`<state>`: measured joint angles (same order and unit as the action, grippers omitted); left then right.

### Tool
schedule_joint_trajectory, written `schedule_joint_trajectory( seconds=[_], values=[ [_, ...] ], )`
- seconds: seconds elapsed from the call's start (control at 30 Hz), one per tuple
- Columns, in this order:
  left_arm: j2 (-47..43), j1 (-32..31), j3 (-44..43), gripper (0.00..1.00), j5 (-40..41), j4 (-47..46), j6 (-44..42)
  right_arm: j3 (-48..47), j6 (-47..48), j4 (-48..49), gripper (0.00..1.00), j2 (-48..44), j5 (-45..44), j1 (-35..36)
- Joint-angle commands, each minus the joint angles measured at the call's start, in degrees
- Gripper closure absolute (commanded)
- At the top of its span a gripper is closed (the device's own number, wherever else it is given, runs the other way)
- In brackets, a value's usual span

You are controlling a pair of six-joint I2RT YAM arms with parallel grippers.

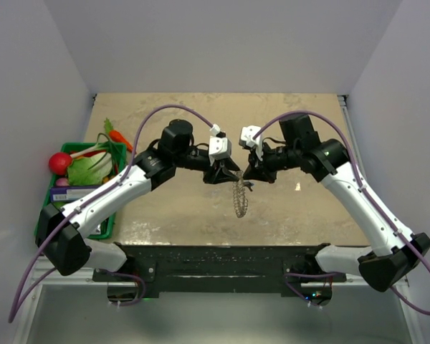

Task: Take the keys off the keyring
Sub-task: Remove the key from the keyring.

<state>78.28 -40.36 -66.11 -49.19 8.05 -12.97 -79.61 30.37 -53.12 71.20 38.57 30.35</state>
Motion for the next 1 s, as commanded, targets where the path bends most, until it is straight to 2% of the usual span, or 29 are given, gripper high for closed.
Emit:
schedule_joint_trajectory(
  seconds=[0.0,0.23,0.5,0.6,0.9,0.97],
  values=[
    [-0.06,-0.77,-2.80,0.62,1.20,-0.58,-1.44,-1.95,-1.10,2.76,1.00,-0.53,-0.33,0.68],
    [0.82,-1.39,-2.89,0.67,1.03,-0.76,-1.00,-1.51,-1.19,3.46,1.00,-0.80,-0.51,0.94],
    [1.17,-1.83,-2.71,0.68,1.29,-0.85,-1.18,-1.77,-1.28,3.55,1.00,-0.89,-0.25,1.20],
    [1.17,-1.92,-2.80,0.73,1.11,-1.02,-0.92,-1.68,-1.28,3.55,1.00,-0.71,-0.16,1.12],
    [1.26,-2.18,-2.62,0.99,1.11,-0.59,-1.62,-1.77,-1.19,3.47,1.00,-0.36,-0.34,1.47],
    [1.44,-2.44,-2.63,1.00,0.76,-0.32,-2.14,-1.77,-1.02,3.29,1.00,-0.45,0.28,1.56]
  ],
)
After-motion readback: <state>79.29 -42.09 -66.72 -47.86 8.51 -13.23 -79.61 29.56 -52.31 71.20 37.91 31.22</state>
